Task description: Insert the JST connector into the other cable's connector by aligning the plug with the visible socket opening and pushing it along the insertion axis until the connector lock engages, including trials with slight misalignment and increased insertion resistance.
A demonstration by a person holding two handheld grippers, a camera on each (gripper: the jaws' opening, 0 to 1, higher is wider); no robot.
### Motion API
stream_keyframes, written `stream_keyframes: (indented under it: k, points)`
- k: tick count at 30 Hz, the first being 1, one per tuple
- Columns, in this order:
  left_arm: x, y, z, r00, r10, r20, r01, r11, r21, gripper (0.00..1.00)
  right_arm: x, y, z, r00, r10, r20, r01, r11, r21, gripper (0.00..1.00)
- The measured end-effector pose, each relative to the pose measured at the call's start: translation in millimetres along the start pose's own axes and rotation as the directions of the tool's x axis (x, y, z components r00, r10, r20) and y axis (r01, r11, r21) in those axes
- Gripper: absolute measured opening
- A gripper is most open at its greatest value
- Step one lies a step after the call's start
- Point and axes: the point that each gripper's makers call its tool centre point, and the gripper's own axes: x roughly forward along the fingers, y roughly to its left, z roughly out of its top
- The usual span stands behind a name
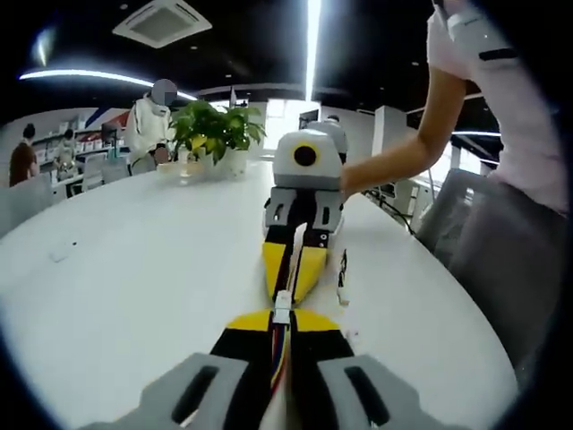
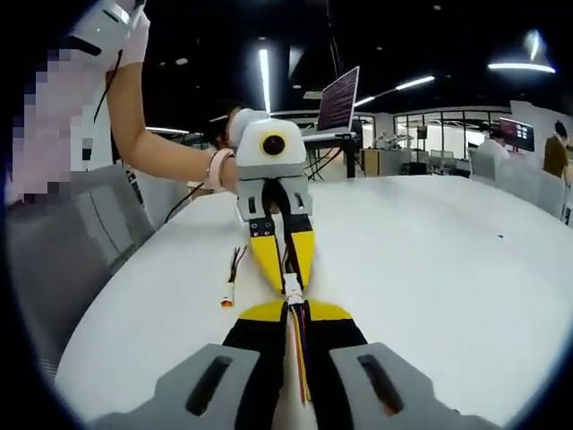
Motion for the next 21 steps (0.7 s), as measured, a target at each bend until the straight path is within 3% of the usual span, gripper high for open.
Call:
stream_keyframes:
  k: [5,7,11,21]
  points:
    - [1.2,-0.4,-0.1,1.000,-0.003,0.003,0.003,1.000,0.002,0.01,-1.2,-0.6,-1.0,1.000,-0.001,-0.002,0.001,1.000,0.000,0.04]
    - [0.9,-0.1,-0.3,1.000,-0.006,0.020,0.007,0.999,-0.046,0.01,-1.5,-0.4,-0.7,1.000,0.001,0.000,-0.001,1.000,0.013,0.04]
    - [3.7,-4.0,-4.9,1.000,-0.012,-0.008,0.011,1.000,-0.019,0.01,1.0,2.4,-5.3,0.999,0.004,-0.037,-0.004,1.000,-0.009,0.04]
    - [3.7,0.9,-12.1,1.000,0.002,-0.002,-0.002,1.000,-0.030,0.01,1.0,1.1,-8.7,0.998,-0.005,-0.058,0.004,1.000,-0.020,0.04]
